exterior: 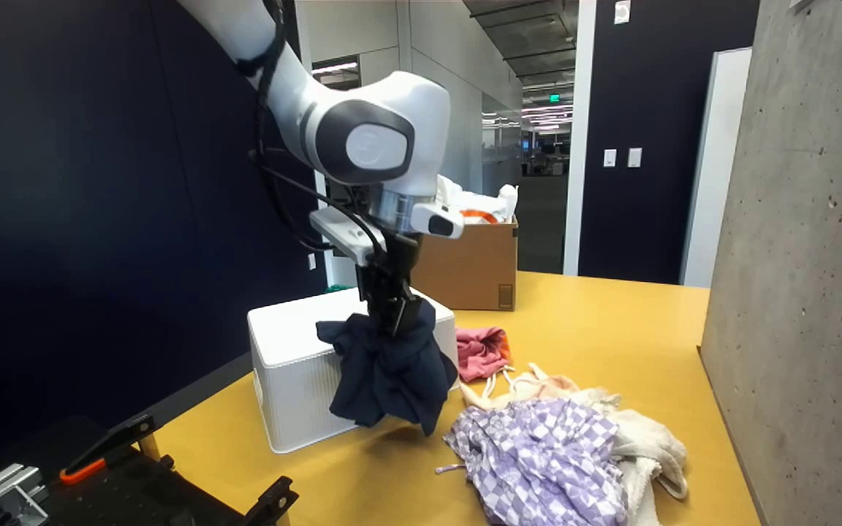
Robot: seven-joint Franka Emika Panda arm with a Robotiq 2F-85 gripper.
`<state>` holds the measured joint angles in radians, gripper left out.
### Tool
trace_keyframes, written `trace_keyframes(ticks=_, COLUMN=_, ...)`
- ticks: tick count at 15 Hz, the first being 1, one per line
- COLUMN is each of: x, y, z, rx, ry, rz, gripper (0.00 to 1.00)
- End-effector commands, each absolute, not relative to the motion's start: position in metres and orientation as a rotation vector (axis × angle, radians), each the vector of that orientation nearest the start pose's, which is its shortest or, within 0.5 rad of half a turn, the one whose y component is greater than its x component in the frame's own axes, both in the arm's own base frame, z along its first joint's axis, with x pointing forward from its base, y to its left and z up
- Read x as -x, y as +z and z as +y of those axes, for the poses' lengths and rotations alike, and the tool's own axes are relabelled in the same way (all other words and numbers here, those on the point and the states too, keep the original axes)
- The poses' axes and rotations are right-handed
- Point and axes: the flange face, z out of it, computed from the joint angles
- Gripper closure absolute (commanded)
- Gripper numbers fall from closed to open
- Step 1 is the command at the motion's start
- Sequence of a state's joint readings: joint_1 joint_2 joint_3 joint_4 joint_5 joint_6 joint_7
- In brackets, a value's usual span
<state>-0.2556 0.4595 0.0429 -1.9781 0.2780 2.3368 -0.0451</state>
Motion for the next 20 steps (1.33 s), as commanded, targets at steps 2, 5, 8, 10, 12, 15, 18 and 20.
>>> trace_keyframes(ticks=2, x=-0.582, y=0.321, z=-0.080, rx=2.911, ry=-0.003, rz=0.540, gripper=0.94)
trace_keyframes(ticks=5, x=-0.604, y=0.352, z=-0.037, rx=2.960, ry=-0.058, rz=0.498, gripper=0.94)
trace_keyframes(ticks=8, x=-0.614, y=0.345, z=0.017, rx=2.994, ry=-0.038, rz=0.427, gripper=0.94)
trace_keyframes(ticks=10, x=-0.615, y=0.330, z=0.050, rx=3.007, ry=-0.005, rz=0.370, gripper=0.94)
trace_keyframes(ticks=12, x=-0.609, y=0.313, z=0.077, rx=3.026, ry=0.053, rz=0.329, gripper=0.94)
trace_keyframes(ticks=15, x=-0.603, y=0.288, z=0.104, rx=3.047, ry=0.115, rz=0.274, gripper=0.94)
trace_keyframes(ticks=18, x=-0.605, y=0.261, z=0.117, rx=3.063, ry=0.155, rz=0.237, gripper=0.94)
trace_keyframes(ticks=20, x=-0.606, y=0.249, z=0.122, rx=3.069, ry=0.177, rz=0.216, gripper=0.67)
